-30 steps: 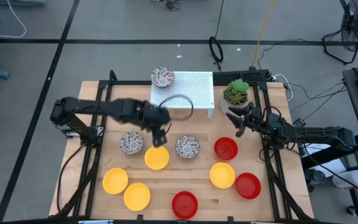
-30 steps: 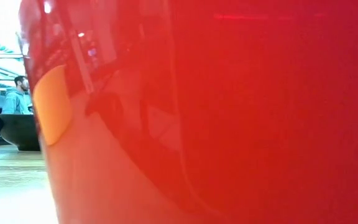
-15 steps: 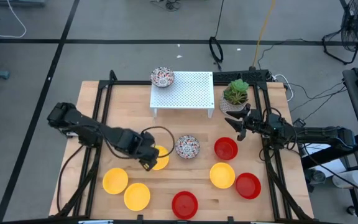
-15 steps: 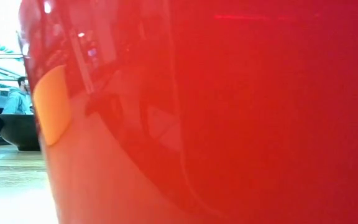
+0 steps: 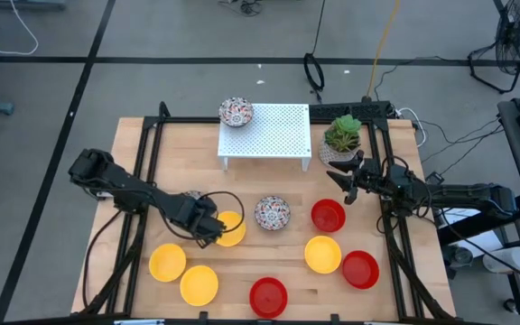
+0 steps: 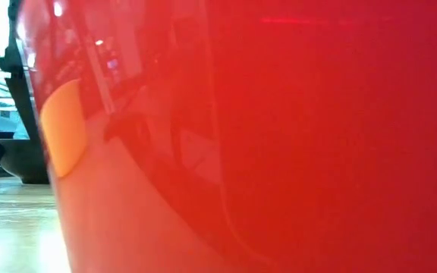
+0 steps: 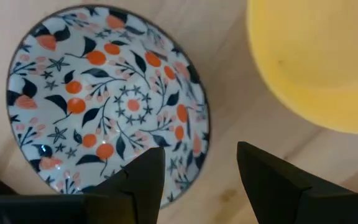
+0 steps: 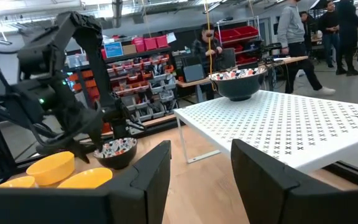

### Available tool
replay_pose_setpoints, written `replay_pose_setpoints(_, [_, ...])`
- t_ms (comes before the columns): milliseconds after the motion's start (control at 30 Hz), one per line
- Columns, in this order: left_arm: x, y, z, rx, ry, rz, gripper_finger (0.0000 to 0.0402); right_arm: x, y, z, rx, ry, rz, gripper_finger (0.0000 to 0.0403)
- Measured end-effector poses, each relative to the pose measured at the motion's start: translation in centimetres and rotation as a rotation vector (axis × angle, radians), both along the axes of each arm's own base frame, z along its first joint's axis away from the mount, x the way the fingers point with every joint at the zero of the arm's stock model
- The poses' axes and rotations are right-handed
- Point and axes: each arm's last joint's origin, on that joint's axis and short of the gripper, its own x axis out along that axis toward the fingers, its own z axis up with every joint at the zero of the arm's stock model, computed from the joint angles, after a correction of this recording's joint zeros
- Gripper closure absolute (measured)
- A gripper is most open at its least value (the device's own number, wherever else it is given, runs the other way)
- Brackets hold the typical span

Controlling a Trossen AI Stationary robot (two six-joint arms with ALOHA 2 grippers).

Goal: Pick & Place Mini bowls
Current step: Stack the white patterned bowl on the white patterned bowl on the shelf

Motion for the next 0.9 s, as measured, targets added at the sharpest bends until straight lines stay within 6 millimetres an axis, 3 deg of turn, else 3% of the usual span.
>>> replay_pose_setpoints(233, [-0.2,1.0,-1.6,-0.004,-0.010,0.031,0.0217,0.0,0.0,0.0,0.000,0.001,0.000,0.0248])
replay_pose_setpoints(567, [0.0,1.7,-1.7,-0.016,-0.002,0.015,0.0378,0.0,0.0,0.0,0.000,0.001,0.000,0.0248])
replay_pose_setpoints(633, [-0.1,1.9,-1.5,-0.020,0.005,0.014,0.0387,0.0,0.0,0.0,0.000,0.001,0.000,0.0248])
replay_pose_setpoints(733, [0.0,1.9,-0.8,-0.028,0.012,0.003,0.0377,0.0,0.0,-0.1,0.001,0.007,0.000,0.0248])
replay_pose_setpoints(900, [1.2,2.2,3.1,-0.001,0.000,-0.077,0.0386,0.0,0.0,-0.1,0.002,0.013,-0.001,0.0248])
